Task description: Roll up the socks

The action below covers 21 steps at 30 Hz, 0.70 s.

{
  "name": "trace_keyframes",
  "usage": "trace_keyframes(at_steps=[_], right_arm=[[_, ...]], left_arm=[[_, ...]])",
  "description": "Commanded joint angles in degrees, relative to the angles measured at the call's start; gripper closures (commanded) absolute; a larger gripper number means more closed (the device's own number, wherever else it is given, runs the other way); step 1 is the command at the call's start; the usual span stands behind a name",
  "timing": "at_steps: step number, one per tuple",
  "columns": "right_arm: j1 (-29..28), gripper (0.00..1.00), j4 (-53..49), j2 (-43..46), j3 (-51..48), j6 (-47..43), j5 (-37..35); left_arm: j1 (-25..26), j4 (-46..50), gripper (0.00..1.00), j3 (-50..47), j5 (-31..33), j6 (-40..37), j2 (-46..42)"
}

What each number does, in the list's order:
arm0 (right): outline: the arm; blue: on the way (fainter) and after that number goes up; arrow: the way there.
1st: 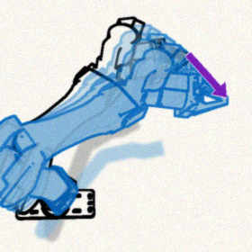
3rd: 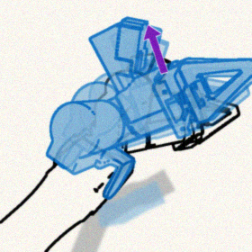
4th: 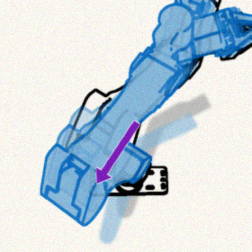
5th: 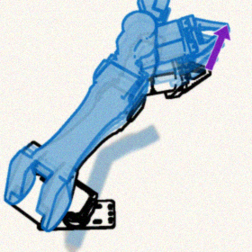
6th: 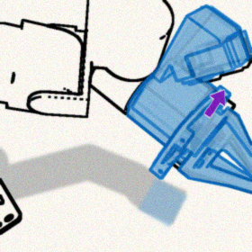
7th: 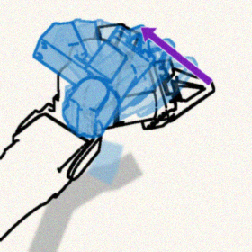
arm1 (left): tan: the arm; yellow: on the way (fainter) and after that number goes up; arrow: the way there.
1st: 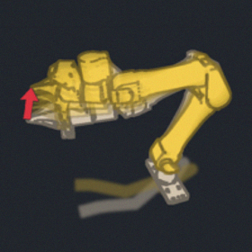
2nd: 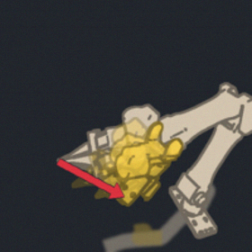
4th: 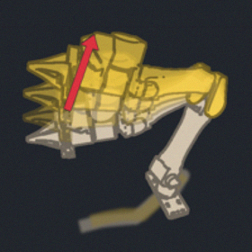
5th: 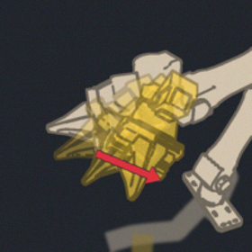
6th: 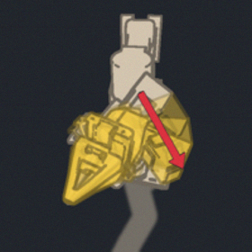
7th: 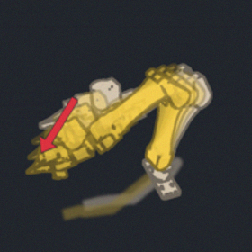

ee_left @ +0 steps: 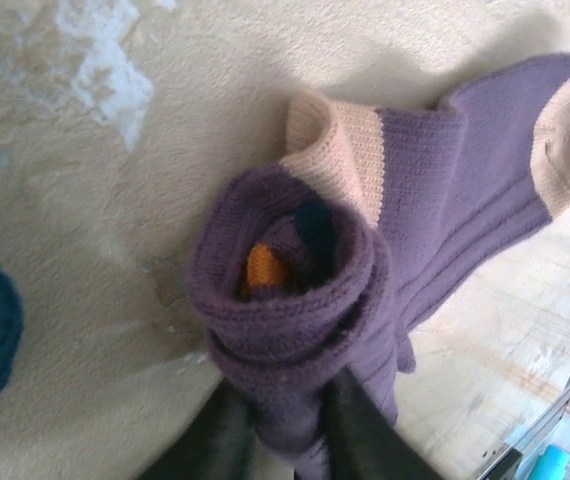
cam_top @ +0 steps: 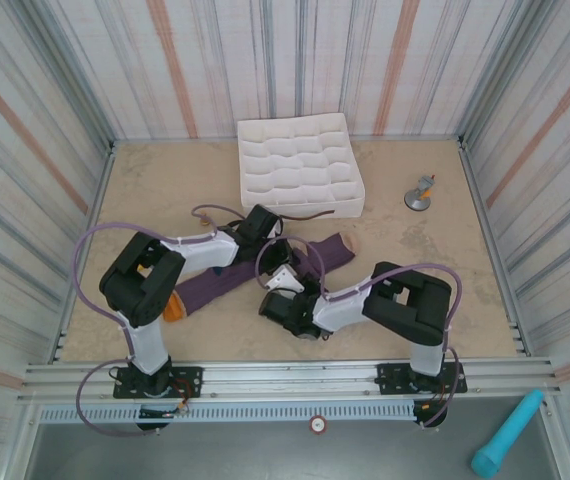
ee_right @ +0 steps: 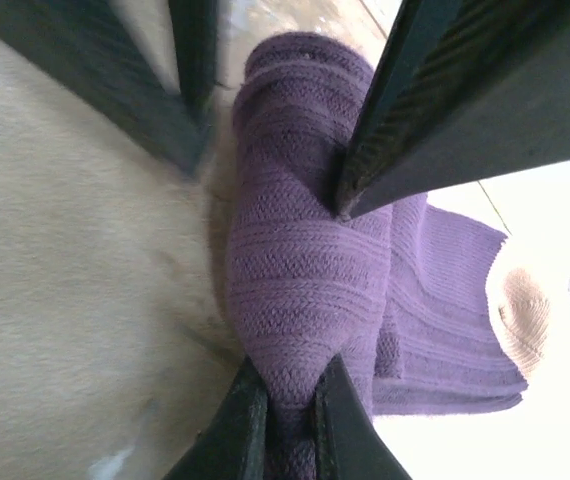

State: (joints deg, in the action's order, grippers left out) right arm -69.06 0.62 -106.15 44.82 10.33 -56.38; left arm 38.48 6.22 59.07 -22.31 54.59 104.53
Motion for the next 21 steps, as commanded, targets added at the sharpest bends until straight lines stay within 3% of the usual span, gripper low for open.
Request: trace_keyframes(at_steps=[1,4,8,15,21], right_arm=[[2.7,1.00,-1.6,0.8,-3.6,3.6,9.0],[4.3,1.00,-1.5,1.5,-4.7,4.5,11.9],[7.9,1.00,-1.0,3.3,-6.3,5.6,19.8],[12.9,1.00,0.3,6.1,-9.0,5.7,28.0],[13.6,1.00,-0.3,5.4,-8.3,5.9,29.0]], left_arm=[[-0.1,3.4,0.40,-0.6,-0.1,-1.1,-2.6],[-0.2,3.4,0.31,-0.5,0.3,-1.0,-2.8],[-0.6,2.3,0.27,-0.5,-0.2,-0.3,-2.8],[-1.3,-3.5,0.27,-2.6,-1.4,2.2,-3.0],[-3.4,-7.8,0.28,-3.9,-4.8,5.7,-0.7]])
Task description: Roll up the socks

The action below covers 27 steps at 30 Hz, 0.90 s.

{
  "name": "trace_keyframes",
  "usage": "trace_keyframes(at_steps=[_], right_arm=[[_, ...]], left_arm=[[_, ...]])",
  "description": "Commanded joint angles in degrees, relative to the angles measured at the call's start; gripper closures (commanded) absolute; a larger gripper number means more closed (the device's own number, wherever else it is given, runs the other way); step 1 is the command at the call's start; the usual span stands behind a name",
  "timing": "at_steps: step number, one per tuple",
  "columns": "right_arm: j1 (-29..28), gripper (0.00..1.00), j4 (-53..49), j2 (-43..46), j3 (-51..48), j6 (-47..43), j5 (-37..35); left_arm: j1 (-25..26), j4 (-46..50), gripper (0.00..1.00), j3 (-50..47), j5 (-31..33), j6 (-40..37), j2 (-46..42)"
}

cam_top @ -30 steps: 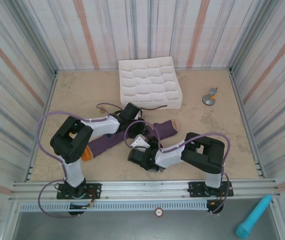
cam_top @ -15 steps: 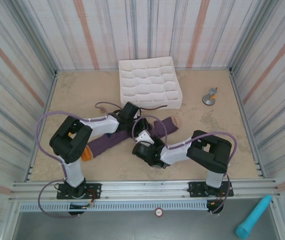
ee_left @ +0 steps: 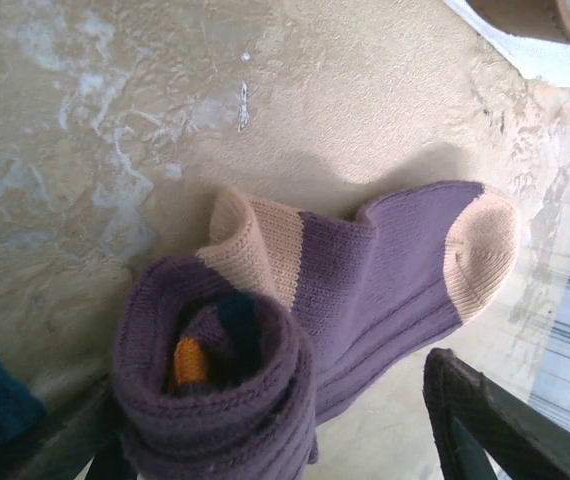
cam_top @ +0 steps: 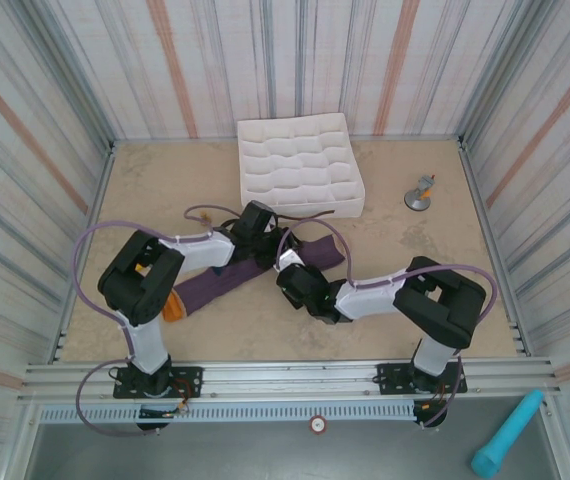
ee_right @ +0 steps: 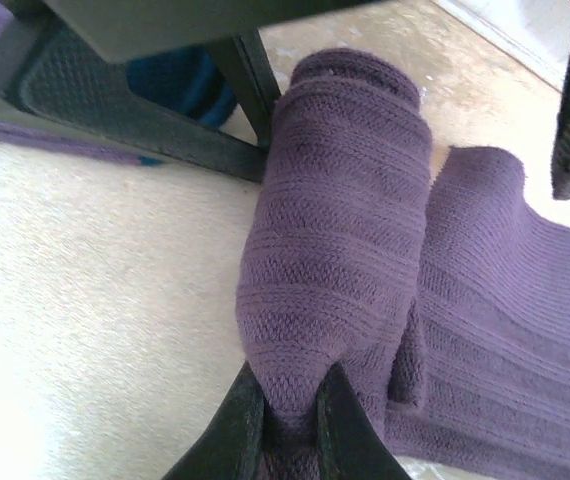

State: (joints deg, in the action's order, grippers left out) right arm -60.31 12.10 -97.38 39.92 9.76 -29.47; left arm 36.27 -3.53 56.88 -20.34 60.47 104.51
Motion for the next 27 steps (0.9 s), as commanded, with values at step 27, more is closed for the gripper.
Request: trace_keyframes(at_steps=[27], right_arm=[[12.4,1.00,-11.3,0.1,-4.2,8.0,18.2]], left_arm=[[-2.1,-3.2,0.30,-4.9,-3.5,1.6,-6.1]])
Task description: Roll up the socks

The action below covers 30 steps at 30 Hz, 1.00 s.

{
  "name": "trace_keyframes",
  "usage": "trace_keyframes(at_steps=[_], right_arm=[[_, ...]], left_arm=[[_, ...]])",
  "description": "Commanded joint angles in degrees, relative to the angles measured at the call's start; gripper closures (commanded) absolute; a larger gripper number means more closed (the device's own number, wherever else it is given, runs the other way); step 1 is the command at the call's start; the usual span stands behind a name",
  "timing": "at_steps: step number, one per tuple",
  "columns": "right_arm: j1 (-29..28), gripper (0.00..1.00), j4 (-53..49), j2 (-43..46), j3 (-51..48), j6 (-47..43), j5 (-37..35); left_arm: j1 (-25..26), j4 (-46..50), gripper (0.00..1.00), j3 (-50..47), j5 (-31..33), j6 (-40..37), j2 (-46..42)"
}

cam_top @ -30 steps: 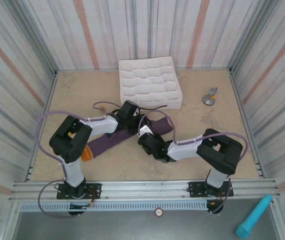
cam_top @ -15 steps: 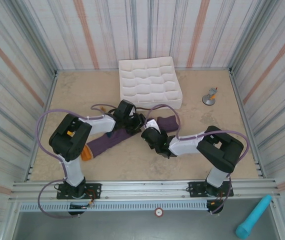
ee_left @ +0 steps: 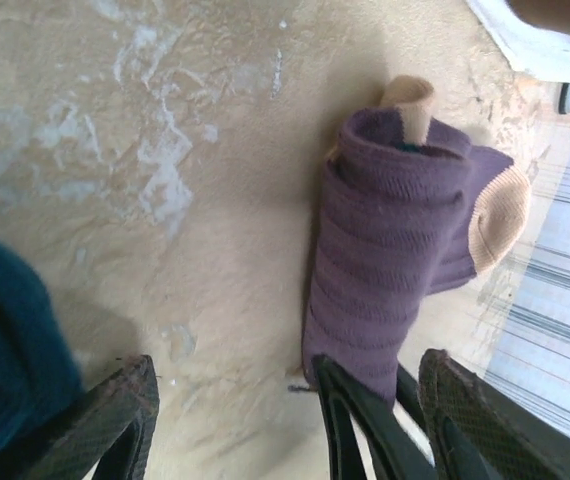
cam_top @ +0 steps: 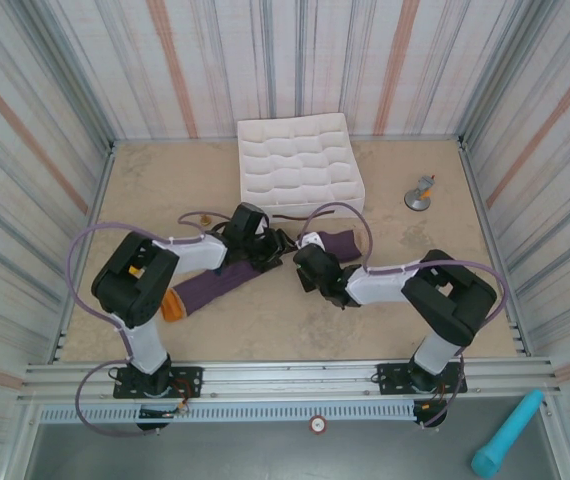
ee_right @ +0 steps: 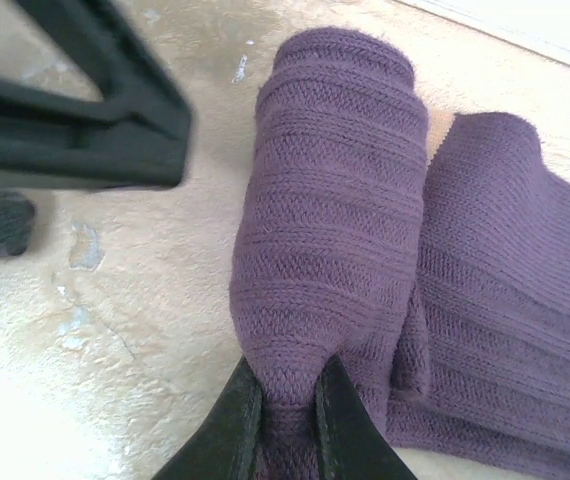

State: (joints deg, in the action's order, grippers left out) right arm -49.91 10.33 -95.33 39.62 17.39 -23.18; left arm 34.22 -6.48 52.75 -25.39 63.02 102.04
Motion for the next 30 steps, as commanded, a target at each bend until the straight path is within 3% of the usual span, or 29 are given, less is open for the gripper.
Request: trace_keyframes(at_steps=[1,9,17,30], right_arm=[[3.1,1.00,-9.2,-1.2,-4.4,0.8,13.7],[13.3,1.00,-6.6,0.6,-6.5,7.2,29.8],[23.8,1.00,6.8,-1.3,-12.4,17.5,48.5],[36.6,1.00,21.4,-11.0,-16.8,37.7,64.8]], left_arm=[[-0.1,0.0,0.30,-1.0,1.9,-1.2,-4.1],[0.1,1.1,0.31,-1.0,2.8,-2.8,-4.3],[0.7,2.0,0.32,0.2,3.1,-3.4,-4.0],[3.2,1.2,0.34,4.3,3.1,-6.3,0.8]])
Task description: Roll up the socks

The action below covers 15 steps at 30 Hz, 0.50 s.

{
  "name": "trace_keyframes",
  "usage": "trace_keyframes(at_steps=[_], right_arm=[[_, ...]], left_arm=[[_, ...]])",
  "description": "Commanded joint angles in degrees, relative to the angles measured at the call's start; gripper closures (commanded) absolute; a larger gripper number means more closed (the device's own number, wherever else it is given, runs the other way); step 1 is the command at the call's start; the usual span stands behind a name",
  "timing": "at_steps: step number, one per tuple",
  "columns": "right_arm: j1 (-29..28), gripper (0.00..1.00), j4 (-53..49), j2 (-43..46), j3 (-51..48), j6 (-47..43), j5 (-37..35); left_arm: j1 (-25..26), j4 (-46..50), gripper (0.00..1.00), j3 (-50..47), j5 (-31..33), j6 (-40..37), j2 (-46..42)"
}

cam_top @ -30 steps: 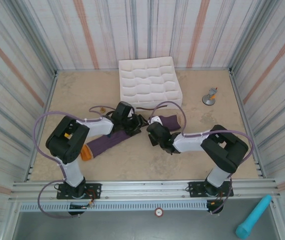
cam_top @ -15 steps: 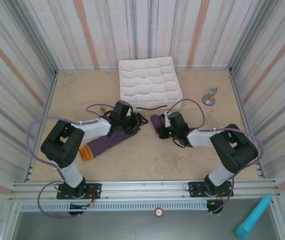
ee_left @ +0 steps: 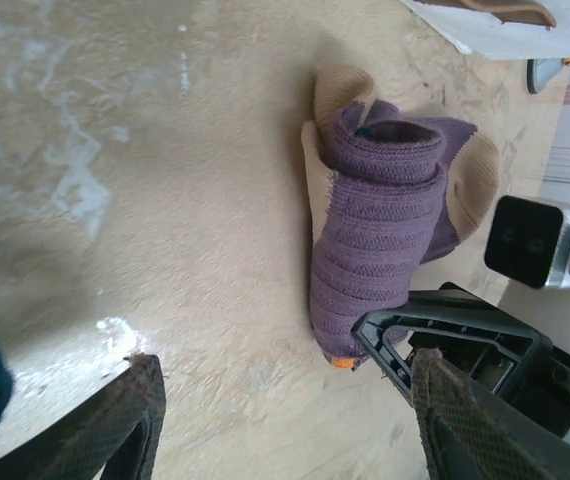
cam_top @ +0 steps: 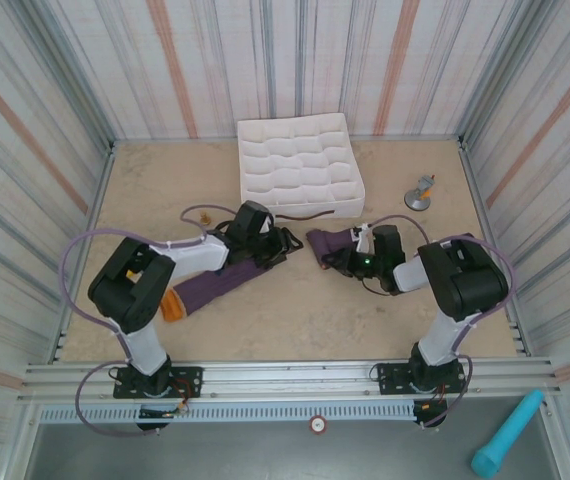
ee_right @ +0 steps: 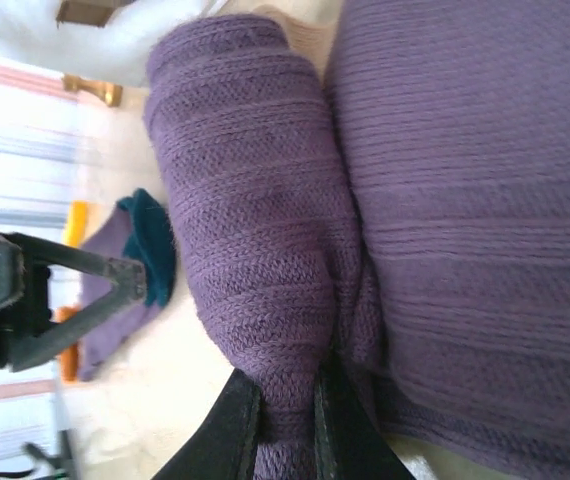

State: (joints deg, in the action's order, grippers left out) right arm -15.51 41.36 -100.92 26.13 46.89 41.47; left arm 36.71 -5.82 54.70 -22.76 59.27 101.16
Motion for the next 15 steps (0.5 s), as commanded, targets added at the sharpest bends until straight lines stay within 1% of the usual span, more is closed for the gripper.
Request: trace_keyframes(at_steps=[1,5,9,15], right_arm=[[3.1,1.00,-8.1,-6.6,-3.5,10.1,1.2],[5.1,1.00,-5.0,-9.6,-3.7,14.6,3.5],[5.8,1.00,-7.4,-10.3,-3.4,15.2,2.7],[6.6,1.00,-9.4,-10.9,-3.9,16.7,1.0]], left_arm=[[1.0,0.5,0.35,3.1,0.5,-3.1,2.3],[1.8,1.1,0.37,6.1,1.3,-5.2,4.8],[2.4,0.9,0.39,9.4,0.9,-6.7,7.8],[3.7,0.1,0.39,13.3,0.4,-8.3,11.9]])
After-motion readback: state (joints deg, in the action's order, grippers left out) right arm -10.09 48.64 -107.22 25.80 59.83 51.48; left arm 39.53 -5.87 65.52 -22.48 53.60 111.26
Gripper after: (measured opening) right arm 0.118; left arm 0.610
